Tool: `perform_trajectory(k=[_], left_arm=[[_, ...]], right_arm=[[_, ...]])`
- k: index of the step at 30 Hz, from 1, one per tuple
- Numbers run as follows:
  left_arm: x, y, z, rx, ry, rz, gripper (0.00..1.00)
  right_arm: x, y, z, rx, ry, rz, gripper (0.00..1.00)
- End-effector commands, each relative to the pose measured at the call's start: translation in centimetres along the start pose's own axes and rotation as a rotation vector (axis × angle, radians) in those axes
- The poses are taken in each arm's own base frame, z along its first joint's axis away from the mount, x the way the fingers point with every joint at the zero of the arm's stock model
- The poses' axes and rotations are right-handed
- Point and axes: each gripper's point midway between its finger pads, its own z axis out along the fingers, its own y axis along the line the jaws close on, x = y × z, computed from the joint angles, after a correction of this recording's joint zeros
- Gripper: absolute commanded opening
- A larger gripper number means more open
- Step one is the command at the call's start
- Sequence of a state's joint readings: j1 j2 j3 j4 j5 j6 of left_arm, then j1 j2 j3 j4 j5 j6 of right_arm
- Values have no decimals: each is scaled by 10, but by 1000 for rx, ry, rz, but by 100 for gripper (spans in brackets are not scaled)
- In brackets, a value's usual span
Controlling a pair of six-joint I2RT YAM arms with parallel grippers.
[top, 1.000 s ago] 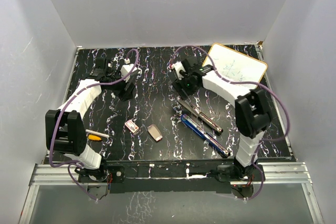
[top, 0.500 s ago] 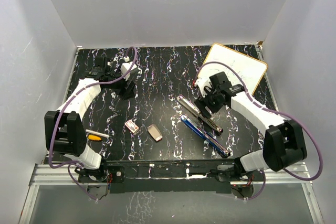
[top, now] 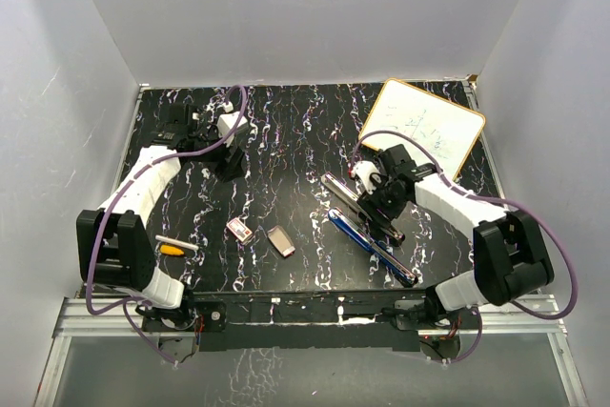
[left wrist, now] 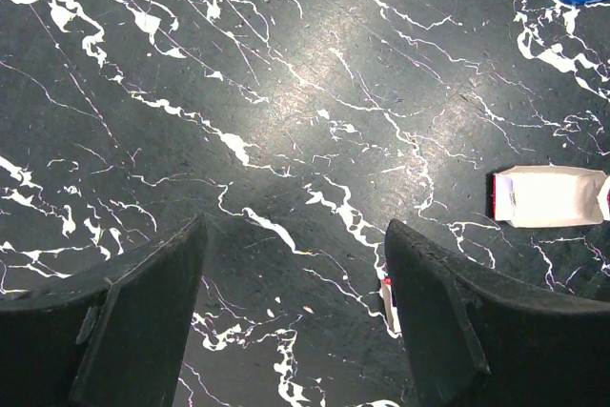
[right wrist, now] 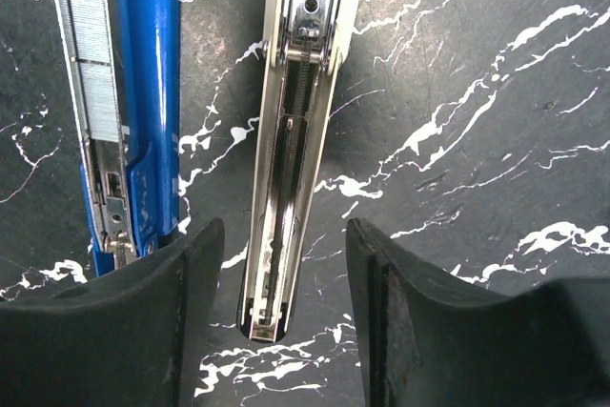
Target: Load the staples into the stapler
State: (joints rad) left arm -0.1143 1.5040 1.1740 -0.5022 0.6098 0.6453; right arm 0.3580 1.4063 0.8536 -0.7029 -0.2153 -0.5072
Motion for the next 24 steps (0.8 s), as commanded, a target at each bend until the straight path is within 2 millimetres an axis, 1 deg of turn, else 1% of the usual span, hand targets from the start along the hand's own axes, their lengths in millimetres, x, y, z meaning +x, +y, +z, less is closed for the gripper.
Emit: perform_trajectory(k=[1,6,10,13,16,18,19,22,23,24], left_arm=[[-9,-7,-11,0,-32,8,72],[-10,-8,-8,12,-40,-43,73],[-5,-10,-3,39,-20,-60,74],[-2,-8,1,37,-16,-45,74],[-1,-10,4,63,-24,-10,74],[-1,-13,6,83,-38,16,74],[0,-14,8,97,-47,24,74],[0,-20,16,145,-82,44,74],[0,-21,19,160,-92,44,74],[-1,-22,23,172,-103,49,74]], right_arm=[[-11,-10,10,16,-32,-72,53],[-15,-18,21,6,-19,-134,42],[-28,-24,29,-6,-38,-208,32],[-40,-28,35,-36,-54,-276,29],[-52,-30,43,-82,-73,-378,29],[-64,-33,48,-104,-89,-441,29],[-69,-34,53,-119,-89,-468,29],[-93,-47,66,-129,-101,-506,31],[-96,-45,70,-167,-101,-559,37],[-102,-47,74,-177,-106,-582,40]])
